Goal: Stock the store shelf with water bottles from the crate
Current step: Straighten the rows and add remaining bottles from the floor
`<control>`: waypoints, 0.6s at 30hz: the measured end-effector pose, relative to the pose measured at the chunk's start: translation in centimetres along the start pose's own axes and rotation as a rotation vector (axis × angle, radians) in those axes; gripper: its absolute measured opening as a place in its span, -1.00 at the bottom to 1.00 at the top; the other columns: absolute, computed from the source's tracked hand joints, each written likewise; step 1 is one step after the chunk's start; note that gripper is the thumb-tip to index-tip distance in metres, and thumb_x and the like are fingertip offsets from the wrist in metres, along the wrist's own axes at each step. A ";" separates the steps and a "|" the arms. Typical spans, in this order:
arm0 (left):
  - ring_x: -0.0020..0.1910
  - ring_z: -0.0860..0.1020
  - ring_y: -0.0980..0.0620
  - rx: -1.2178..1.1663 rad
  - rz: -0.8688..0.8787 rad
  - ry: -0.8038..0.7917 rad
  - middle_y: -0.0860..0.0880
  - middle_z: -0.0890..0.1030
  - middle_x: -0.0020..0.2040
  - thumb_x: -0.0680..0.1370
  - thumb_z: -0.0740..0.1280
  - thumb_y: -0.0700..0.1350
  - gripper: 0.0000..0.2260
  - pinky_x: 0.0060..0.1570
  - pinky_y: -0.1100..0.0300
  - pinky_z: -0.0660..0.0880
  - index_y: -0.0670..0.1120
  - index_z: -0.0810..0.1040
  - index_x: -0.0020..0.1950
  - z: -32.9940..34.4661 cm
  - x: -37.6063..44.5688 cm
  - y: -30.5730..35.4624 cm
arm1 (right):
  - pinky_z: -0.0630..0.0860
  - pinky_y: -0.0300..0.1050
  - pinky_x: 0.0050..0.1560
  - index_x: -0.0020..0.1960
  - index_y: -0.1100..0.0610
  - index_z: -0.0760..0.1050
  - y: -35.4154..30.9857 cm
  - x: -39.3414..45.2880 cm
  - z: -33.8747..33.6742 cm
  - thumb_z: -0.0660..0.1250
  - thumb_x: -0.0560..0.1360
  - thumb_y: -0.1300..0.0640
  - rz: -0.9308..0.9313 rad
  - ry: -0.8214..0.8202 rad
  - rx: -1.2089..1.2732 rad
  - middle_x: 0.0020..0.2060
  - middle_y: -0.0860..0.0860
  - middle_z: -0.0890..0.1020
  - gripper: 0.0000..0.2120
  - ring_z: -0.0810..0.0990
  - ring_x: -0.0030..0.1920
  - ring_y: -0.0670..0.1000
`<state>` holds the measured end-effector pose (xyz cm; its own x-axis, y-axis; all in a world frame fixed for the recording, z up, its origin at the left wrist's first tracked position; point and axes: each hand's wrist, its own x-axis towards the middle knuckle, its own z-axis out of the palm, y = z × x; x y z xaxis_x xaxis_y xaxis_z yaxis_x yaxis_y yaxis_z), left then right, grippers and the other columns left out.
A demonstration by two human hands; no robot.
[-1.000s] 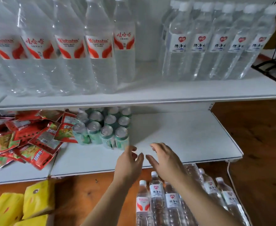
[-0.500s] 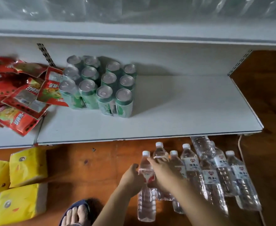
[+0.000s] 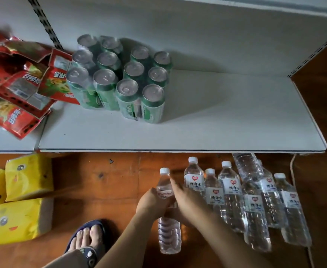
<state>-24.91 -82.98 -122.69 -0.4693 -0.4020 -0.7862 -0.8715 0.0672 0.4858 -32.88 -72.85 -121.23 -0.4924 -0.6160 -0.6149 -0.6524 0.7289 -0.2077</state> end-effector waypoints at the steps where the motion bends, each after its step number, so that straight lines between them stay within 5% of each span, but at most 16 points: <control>1: -0.08 0.64 -0.05 -0.023 -0.004 0.007 -0.05 0.67 -0.07 0.47 0.42 0.17 -0.68 -0.06 0.10 0.58 -0.07 0.55 -0.03 0.0 0.0 -0.2 | 0.58 -0.06 0.05 0.61 -0.05 -0.16 0.1 -0.2 -0.1 0.39 0.53 -0.10 -0.008 -0.002 0.051 0.25 0.10 0.56 -0.10 0.63 0.06 0.05; 4: -0.11 0.61 -0.03 -0.169 -0.035 0.051 -0.04 0.63 -0.08 0.40 0.50 0.12 -0.57 -0.10 0.08 0.59 -0.12 0.52 0.09 0.1 -0.2 -1.0 | 0.48 -0.13 0.22 0.62 -0.11 -0.09 0.4 -1.2 -0.4 0.33 0.55 -0.04 -0.025 0.024 0.247 0.49 -0.02 0.35 -0.20 0.52 0.29 0.05; 8: -0.08 0.64 0.01 -0.336 0.008 0.071 -0.03 0.65 -0.03 0.27 0.56 0.13 -0.42 -0.06 0.06 0.62 -0.10 0.47 0.15 -0.1 -1.3 -1.5 | 0.34 -0.20 0.33 0.61 -0.12 0.02 0.7 -2.2 -0.9 0.31 0.58 0.05 -0.071 0.082 0.362 0.55 -0.14 0.23 -0.29 0.38 0.44 -0.01; 11: -0.17 0.65 0.12 -0.420 0.134 0.085 0.07 0.68 -0.14 0.35 0.60 0.05 -0.57 -0.08 0.16 0.63 -0.07 0.51 0.08 -0.5 -2.4 -1.2 | 0.23 -0.26 0.38 0.60 -0.10 0.09 0.8 -3.0 -1.8 0.36 0.57 0.09 -0.088 0.162 0.427 0.55 -0.18 0.23 -0.30 0.31 0.49 -0.06; 18: -0.04 0.68 0.06 -0.439 0.373 0.124 0.03 0.63 0.11 0.34 0.53 0.21 -0.40 -0.05 0.14 0.66 0.00 0.48 0.28 -3.8 -6.9 1.4 | 0.56 -0.13 0.23 0.56 -0.22 0.12 -0.6 -6.2 -5.3 0.46 0.50 -0.01 -0.110 0.282 0.621 0.36 -0.14 0.52 -0.23 0.53 0.26 -0.16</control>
<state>-22.40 -83.64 -115.14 -0.6899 -0.5292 -0.4939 -0.4977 -0.1488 0.8545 -32.49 -71.03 -113.21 -0.6286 -0.6888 -0.3611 -0.2980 0.6422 -0.7062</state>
